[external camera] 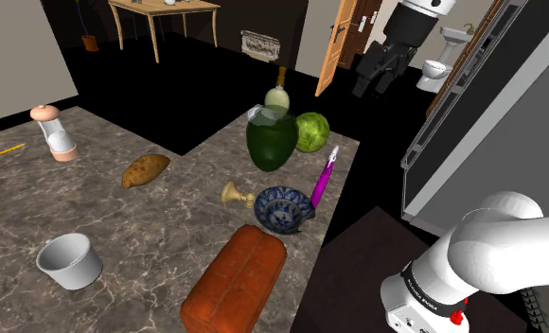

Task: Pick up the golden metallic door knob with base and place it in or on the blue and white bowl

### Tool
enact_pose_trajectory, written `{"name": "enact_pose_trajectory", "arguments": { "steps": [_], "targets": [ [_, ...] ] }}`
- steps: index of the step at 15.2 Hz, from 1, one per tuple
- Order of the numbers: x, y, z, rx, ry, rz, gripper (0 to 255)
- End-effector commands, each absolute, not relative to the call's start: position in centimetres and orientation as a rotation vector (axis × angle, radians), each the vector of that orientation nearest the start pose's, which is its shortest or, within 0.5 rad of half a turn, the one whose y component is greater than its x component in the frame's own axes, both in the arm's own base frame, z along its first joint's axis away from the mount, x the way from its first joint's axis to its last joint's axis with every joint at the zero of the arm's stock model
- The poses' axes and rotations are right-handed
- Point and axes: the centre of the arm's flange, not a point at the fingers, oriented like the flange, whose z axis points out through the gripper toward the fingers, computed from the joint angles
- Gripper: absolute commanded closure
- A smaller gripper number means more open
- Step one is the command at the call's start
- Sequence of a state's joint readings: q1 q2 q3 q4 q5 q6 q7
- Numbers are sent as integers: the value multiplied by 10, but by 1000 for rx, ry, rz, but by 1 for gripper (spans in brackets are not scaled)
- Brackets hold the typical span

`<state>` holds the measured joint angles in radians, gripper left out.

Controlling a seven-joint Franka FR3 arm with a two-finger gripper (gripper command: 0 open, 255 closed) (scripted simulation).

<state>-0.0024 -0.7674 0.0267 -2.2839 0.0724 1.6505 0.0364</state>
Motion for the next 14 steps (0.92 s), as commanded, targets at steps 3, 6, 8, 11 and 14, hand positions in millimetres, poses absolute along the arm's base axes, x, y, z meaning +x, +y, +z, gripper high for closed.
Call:
{"name": "enact_pose_trajectory", "arguments": {
  "steps": [3,6,8,11,14],
  "targets": [
    [332,30,605,-3080,24,-194,0],
    [349,47,574,-3083,16,-178,0],
    [360,59,552,-3085,11,-167,0],
    [376,77,520,-3089,3,-152,0],
    [392,94,487,-3092,-5,-136,0]
  ]
}}
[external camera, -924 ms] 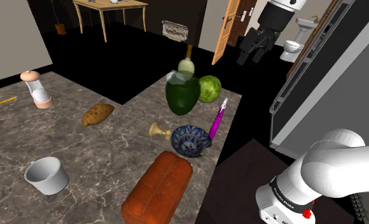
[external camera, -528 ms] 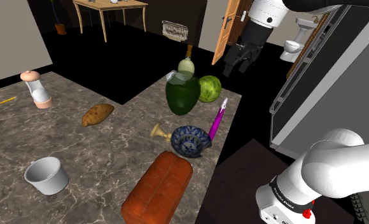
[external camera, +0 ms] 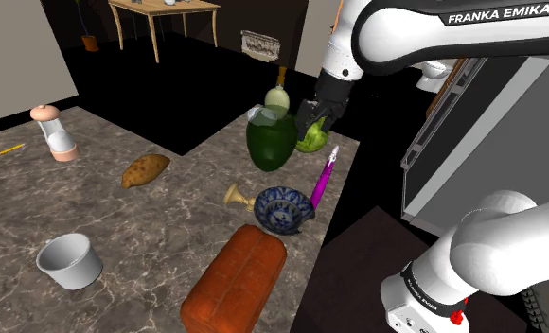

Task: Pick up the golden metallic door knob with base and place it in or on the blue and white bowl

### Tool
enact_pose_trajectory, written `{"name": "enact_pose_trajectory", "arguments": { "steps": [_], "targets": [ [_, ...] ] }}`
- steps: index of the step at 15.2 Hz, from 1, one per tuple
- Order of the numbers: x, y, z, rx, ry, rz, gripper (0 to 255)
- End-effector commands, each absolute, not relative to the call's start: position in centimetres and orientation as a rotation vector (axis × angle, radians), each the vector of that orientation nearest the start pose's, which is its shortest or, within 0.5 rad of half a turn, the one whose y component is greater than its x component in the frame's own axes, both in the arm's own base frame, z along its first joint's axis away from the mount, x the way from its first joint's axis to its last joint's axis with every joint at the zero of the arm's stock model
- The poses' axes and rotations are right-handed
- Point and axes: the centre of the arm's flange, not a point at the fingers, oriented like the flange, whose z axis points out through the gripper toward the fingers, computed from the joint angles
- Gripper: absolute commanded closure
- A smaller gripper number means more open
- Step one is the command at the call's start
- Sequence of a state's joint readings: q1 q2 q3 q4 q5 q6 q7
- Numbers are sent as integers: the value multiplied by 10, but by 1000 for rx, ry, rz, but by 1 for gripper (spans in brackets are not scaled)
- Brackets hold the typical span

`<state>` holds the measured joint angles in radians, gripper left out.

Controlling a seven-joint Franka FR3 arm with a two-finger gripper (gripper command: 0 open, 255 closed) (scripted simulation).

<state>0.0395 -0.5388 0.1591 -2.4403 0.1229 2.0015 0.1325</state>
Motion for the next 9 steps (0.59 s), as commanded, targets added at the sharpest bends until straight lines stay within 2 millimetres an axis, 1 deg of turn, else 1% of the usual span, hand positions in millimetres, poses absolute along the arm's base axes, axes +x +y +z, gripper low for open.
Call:
{"name": "enact_pose_trajectory", "arguments": {
  "steps": [1,9],
  "targets": [
    [397,100,476,-3093,-8,-131,0],
    [436,147,388,-3101,-29,-89,0]
  ]
}}
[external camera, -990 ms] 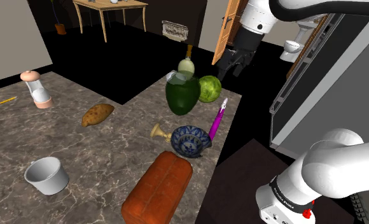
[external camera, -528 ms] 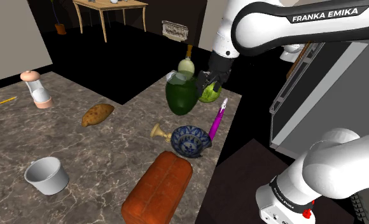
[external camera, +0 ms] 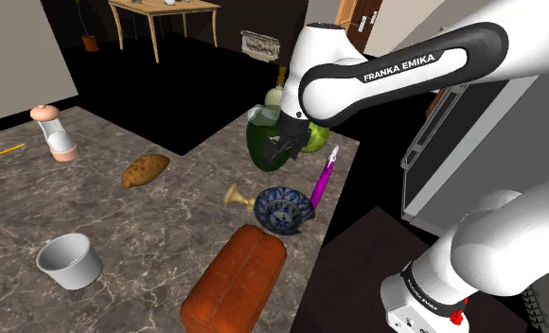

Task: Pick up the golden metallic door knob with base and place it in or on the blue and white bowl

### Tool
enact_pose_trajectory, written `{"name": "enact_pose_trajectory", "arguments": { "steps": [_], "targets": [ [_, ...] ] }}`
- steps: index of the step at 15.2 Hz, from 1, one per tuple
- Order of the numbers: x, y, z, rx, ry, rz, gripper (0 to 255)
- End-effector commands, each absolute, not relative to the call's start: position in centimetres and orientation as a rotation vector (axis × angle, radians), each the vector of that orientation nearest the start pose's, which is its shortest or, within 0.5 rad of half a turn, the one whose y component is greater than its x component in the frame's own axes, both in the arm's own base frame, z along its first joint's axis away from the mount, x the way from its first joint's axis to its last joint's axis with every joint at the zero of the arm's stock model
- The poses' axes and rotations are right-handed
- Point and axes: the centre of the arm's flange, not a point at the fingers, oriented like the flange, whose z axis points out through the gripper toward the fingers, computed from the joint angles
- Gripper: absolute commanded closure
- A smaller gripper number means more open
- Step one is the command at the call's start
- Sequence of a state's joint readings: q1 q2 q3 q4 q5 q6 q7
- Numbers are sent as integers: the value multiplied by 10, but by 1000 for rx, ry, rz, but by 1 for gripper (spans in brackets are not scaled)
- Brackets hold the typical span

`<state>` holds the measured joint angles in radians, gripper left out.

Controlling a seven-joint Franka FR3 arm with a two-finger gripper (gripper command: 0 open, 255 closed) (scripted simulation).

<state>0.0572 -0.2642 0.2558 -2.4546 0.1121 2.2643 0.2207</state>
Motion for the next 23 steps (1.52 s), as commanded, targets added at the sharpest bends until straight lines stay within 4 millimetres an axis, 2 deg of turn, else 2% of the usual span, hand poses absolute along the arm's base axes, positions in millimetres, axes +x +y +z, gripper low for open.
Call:
{"name": "enact_pose_trajectory", "arguments": {
  "steps": [1,9,17,23],
  "targets": [
    [441,153,377,-3102,-32,-84,0],
    [477,200,288,-3109,-53,-41,0],
    [479,203,245,-3109,-54,-40,0],
    [479,203,245,-3109,-54,-40,0]
  ]
}}
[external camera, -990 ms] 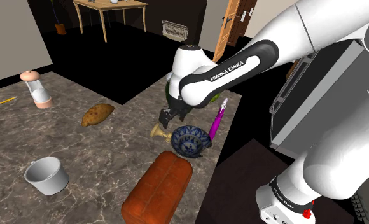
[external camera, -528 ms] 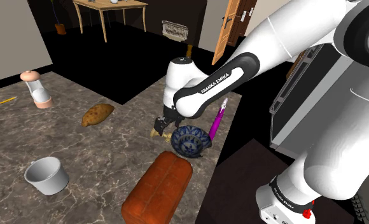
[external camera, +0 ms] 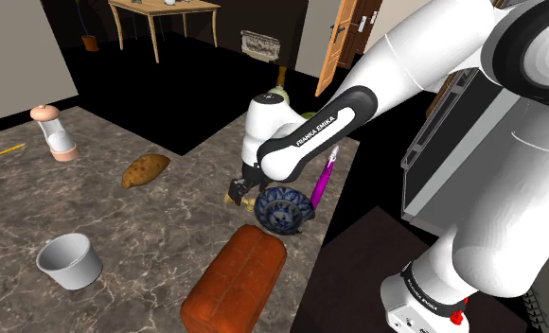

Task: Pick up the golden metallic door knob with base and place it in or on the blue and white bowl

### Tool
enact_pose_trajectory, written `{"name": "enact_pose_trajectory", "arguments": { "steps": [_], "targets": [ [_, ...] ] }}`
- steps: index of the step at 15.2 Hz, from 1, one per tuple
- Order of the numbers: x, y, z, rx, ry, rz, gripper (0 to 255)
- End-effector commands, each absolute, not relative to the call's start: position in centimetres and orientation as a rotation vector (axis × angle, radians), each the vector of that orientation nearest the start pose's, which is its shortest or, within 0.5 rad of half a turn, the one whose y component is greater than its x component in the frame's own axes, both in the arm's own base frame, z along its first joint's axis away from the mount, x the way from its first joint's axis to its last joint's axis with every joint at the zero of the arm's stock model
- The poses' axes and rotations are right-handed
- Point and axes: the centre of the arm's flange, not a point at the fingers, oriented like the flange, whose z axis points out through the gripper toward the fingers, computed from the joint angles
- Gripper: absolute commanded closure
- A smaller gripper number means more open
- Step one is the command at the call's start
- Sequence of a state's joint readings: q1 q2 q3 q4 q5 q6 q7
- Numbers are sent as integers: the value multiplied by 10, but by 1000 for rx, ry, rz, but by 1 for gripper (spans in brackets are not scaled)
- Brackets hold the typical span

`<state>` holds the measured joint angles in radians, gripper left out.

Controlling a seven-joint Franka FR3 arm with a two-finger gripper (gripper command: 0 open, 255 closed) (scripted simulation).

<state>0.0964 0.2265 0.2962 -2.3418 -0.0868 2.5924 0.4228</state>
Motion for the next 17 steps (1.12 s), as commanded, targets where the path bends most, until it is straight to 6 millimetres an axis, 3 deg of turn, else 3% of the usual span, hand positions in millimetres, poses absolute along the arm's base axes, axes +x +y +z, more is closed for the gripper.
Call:
{"name": "enact_pose_trajectory", "arguments": {
  "steps": [1,2,3,12,17],
  "targets": [
    [479,203,245,-3109,-54,-40,0],
    [479,203,245,-3109,-54,-40,0],
    [479,203,245,-3109,-54,-40,255],
    [479,203,245,-3109,-54,-40,255],
    [479,203,271,-3109,-54,-40,255]
  ]
}}
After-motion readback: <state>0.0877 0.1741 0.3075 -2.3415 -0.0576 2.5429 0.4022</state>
